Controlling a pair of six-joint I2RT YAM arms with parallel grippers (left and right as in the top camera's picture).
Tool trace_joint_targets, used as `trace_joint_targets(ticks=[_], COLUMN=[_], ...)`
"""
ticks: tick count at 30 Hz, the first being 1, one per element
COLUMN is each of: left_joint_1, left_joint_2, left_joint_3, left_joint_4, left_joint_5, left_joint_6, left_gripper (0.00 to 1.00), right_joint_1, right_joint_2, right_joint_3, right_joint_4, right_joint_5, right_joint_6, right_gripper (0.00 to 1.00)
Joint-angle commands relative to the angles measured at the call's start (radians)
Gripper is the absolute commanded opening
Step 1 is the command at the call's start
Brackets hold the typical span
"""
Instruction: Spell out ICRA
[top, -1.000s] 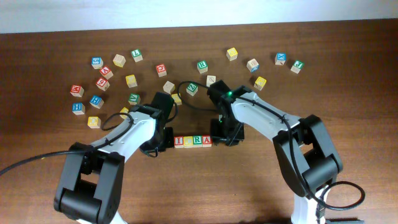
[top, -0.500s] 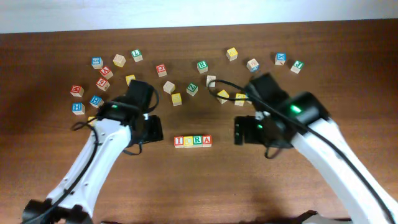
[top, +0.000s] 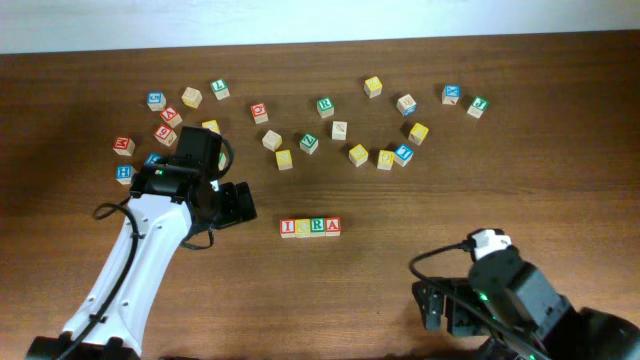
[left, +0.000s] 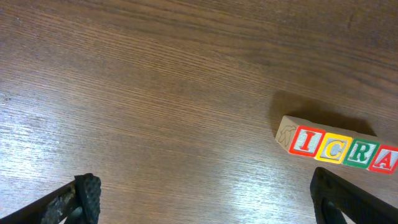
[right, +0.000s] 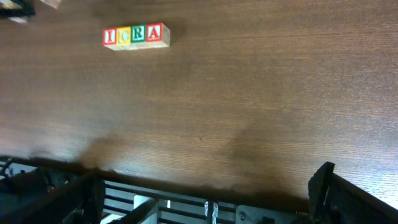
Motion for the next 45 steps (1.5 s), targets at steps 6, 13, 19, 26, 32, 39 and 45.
trace_joint_targets(ticks=[6,13,19,26,32,39,45], left_joint_1=[0.004,0.004,0.004,0.004,0.004,0.004,0.004], left_joint_2=[-0.015,-0.015,-0.015,-0.015,-0.015,-0.015,-0.015], left_joint_3=[0.013,0.013,0.013,0.013,0.013,0.013,0.013], left_joint_4=[0.002,0.002,0.002,0.002,0.002,0.002,0.002], left_joint_5=[0.014,0.014,0.014,0.014,0.014,0.014,0.014], left_joint_6=[0.001,0.001,0.001,0.001,0.001,0.001,0.001], left_gripper=[0.99,0.99,0.99,0.99,0.99,0.99,0.99], right_joint_1=[0.01,0.01,0.001,-0.231,-0.423,-0.549,-0.549], right_joint_2=[-0.01,-0.01,-0.011,-0.136,-0.344,-0.493,-0.615], right_joint_3=[-0.012,-0.012,-0.012,-0.057,-0.205,-0.402,-0.54], right_joint_4=[-0.009,-0.009,-0.014,0.011,0.225,0.398,0.549], right_joint_5=[-0.025,-0.025,-0.018,-0.023,-0.148,-0.286,-0.296], right_joint_6=[0.022,0.022,0.021,-0.039,-0.304,-0.515,-0.515], right_gripper=[0.98,0.98,0.98,0.98,0.98,0.98,0.98])
